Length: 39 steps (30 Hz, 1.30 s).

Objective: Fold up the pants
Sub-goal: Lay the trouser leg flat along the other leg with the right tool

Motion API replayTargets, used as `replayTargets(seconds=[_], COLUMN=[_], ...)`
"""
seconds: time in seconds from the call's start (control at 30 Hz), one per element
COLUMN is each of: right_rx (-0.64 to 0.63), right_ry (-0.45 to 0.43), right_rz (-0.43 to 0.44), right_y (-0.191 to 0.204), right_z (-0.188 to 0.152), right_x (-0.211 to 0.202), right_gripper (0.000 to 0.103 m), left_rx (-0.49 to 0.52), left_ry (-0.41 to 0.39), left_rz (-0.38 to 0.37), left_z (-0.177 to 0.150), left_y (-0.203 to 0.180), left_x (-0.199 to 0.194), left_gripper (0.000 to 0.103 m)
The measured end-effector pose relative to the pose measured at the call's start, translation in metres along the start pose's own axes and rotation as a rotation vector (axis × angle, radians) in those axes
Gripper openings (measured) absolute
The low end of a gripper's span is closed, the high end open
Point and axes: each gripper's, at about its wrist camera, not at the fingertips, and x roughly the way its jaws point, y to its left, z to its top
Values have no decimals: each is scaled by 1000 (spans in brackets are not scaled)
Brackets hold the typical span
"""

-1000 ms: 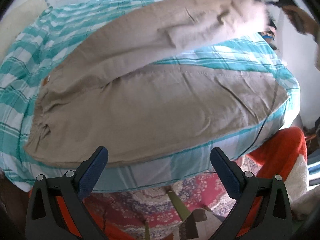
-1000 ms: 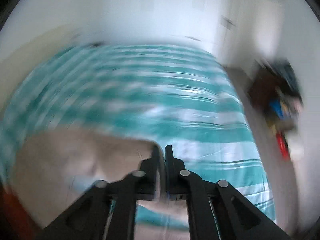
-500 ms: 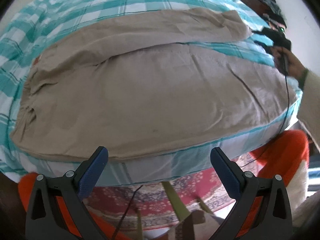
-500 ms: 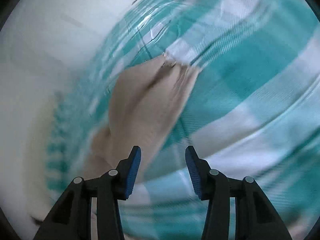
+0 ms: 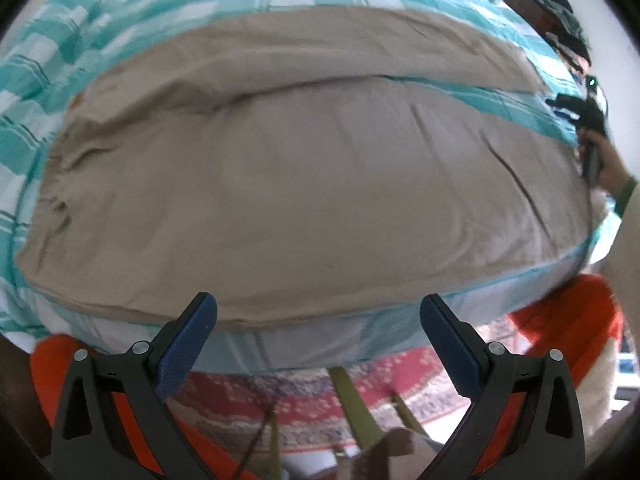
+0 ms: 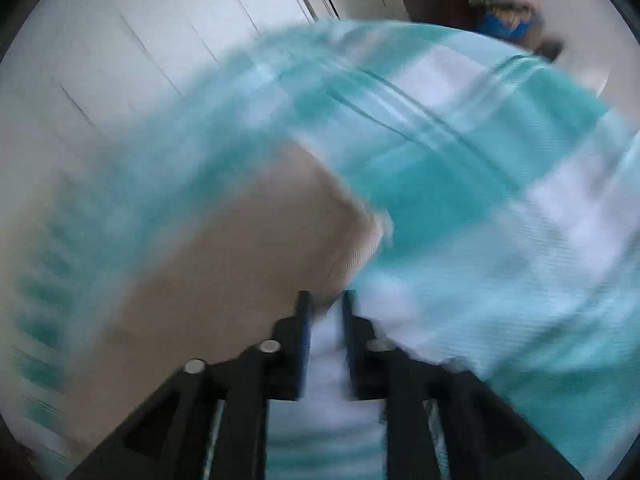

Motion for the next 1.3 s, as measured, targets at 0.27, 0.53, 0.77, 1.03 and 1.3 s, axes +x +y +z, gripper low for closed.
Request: replayTargets(seconds=[0.27,0.53,0.77,1.03,1.3], right_rx=[-126,-87,-88,-88,-88], right_ry=[-15,-34,-32,-32,-32], right_rz=[-323,-270,-271,-272,-272], right_y=[11,0,-1,2,1], right_z=[-49,-51,-48,-50,-49], right_x=[0,4,4,6,6], right_gripper=[103,103,103,103,103], left_rx=[159,323,381,419,380], left_ry=[-17,-77,-43,-111,-90], left_rz=[10,51,19,33,25], left_z=[-5,-23,-33,-46,-44], left_y=[-43,-91,-113,-122,-114], left_x=[-20,-41,-38,-60,-56], left_gripper=[102,102,102,102,102])
